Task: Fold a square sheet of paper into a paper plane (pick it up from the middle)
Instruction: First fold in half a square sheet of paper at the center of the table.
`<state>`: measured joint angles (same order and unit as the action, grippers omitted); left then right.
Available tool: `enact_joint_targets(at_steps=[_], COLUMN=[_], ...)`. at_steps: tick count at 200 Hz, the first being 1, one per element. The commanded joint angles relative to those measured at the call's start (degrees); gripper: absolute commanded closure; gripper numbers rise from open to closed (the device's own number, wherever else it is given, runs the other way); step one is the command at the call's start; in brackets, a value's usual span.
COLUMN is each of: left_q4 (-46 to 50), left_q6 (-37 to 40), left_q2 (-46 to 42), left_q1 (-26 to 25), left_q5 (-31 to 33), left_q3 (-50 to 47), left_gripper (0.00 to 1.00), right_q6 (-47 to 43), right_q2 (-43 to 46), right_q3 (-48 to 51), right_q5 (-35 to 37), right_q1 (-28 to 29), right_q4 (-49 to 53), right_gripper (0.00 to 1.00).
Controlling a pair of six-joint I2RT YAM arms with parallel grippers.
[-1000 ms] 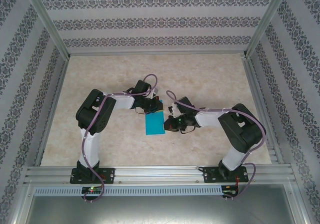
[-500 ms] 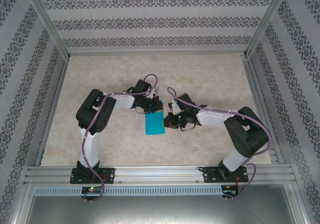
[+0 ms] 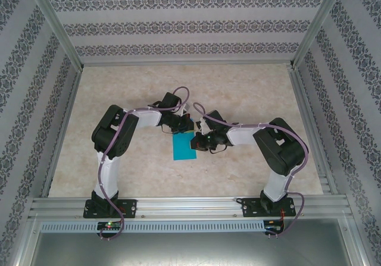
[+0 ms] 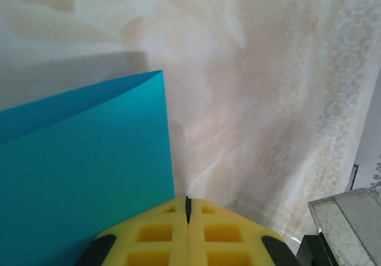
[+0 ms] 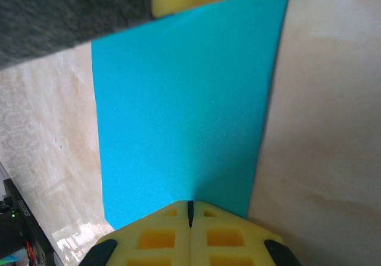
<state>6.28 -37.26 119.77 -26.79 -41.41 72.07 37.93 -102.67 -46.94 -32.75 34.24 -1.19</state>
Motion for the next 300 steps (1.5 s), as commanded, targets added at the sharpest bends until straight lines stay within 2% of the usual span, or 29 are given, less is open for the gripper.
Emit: enact_joint_targets(at_steps=[1,99,159,209,244,274,300], left_q4=[4.7,11.0,11.4,14.6,16.8,16.8,16.7], left_q6=[5.3,10.3,11.4,12.2,11.7,8.8,4.6], left_q2=[3.3,9.8,12.5,14.2,11.9,5.6,-0.9], left_q1=[2.0,5.2,7.7,9.7,10.8,11.6,11.7], left_q5=[4.5,8.5,8.3,8.7,9.3,11.0,15.3], left_q3=[2.4,15.6,18.3,25.2,28.0,25.2,19.5], left_gripper=[1.0,1.0,1.0,0.99,0.89,0.72,0.55], right_q6=[-3.4,-5.6,-5.3,-4.1,-1.4,2.9,8.3], right_q2=[-1.4,-0.9,-0.3,0.6,0.8,-1.1,-4.5], right_q3=[3.8,7.6,8.2,8.9,8.0,3.3,-1.5], right_q5=[1.6,0.1,0.1,-0.3,-0.2,2.0,4.0], right_q1=[-0.6,-1.1,-1.1,-1.0,0.1,1.9,2.7], right_q4=[6.3,8.4,8.2,7.1,4.2,2.4,-1.7], right_gripper=[1.0,1.0,1.0,1.0,1.0,1.0,1.0])
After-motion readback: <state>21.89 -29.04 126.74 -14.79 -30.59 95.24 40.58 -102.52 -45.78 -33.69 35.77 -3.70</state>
